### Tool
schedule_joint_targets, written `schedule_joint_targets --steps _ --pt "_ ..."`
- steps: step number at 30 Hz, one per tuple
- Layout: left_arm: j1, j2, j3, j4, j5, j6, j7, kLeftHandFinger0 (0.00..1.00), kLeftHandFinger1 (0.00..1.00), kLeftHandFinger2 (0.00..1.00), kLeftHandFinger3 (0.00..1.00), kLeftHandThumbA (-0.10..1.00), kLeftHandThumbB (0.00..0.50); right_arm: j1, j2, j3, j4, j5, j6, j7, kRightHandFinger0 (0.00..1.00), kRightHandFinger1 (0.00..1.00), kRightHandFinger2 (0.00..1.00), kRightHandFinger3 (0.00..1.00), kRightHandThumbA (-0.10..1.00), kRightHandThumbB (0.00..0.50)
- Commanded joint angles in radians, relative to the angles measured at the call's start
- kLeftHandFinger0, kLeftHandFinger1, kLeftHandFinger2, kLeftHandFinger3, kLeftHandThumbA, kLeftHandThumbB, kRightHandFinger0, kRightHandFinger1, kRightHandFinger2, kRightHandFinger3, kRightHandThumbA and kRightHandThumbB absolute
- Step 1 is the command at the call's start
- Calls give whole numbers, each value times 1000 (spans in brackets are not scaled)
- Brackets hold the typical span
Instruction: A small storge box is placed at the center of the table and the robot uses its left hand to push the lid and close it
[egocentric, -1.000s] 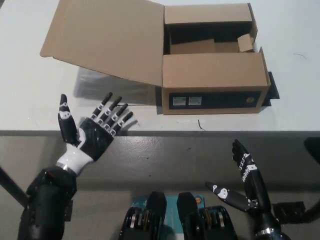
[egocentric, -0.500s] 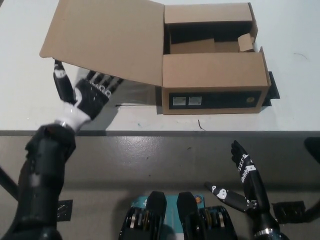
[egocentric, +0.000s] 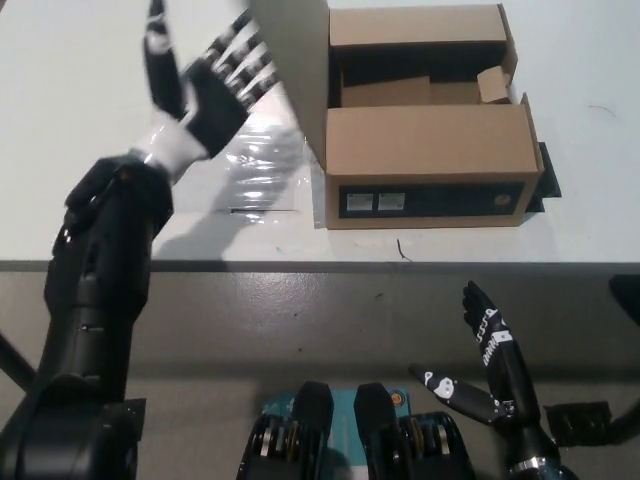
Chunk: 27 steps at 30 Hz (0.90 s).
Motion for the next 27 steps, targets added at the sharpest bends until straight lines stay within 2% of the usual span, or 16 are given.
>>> schedule_joint_targets --steps 1,3,4,5,7,8,9,10,13,14,18,24,27 --pt "-34 -10 -143 -180 225 -80 38 1000 1000 1000 1000 1000 436 -31 1 -6 -19 11 -50 7 1000 1000 1000 1000 1000 382" --pt "-35 -3 -257 -248 359 -108 54 1000 1000 1000 1000 1000 416 -28 0 -6 -24 12 -50 10 1000 1000 1000 1000 1000 380" --pt "-36 -2 -272 -252 376 -116 56 1000 1000 1000 1000 1000 427 -29 0 -5 -24 12 -50 11 1000 1000 1000 1000 1000 381" --pt "-42 4 -340 -267 476 -159 71 1000 1000 1000 1000 1000 446 -30 1 -5 -23 15 -50 14 1000 1000 1000 1000 1000 384" --pt "-47 9 -398 -267 552 -205 81 1000 1000 1000 1000 1000 439 -29 1 -3 -24 16 -50 15 1000 1000 1000 1000 1000 385" --pt "-51 7 -444 -249 613 -263 87 1000 1000 1000 1000 1000 415 -30 1 -2 -23 16 -50 17 1000 1000 1000 1000 1000 382" --pt "-52 6 -470 -248 643 -269 95 1000 1000 1000 1000 1000 423 -28 0 -1 -25 13 -50 16 1000 1000 1000 1000 1000 380" --pt "-55 6 -525 -245 715 -314 108 1000 1000 1000 1000 1000 391 -26 -1 1 -28 11 -50 16 1000 1000 1000 1000 1000 379" --pt "-61 16 -627 -248 848 -347 147 1000 1000 1000 1000 1000 444 -36 -4 2 -26 9 -50 17 1000 1000 1000 1000 1000 372" --pt "-58 21 -659 -256 889 -350 155 1000 1000 1000 1000 1000 440 -39 -4 1 -27 13 -50 20 1000 1000 1000 1000 1000 365" --pt "-32 29 -717 -274 933 -354 160 1000 1000 1000 1000 1000 395 -48 -11 2 -22 10 -50 23 1000 1000 1000 1000 1000 362" --pt "-13 40 -760 -248 963 -373 176 1000 1000 1000 1000 1000 418 -45 -17 4 -28 4 -50 20 1000 1000 1000 1000 1000 355" --pt "-9 51 -769 -241 968 -382 170 1000 1000 1000 1000 1000 400 -44 -18 8 -28 -5 -50 14 1000 1000 1000 1000 1000 351"
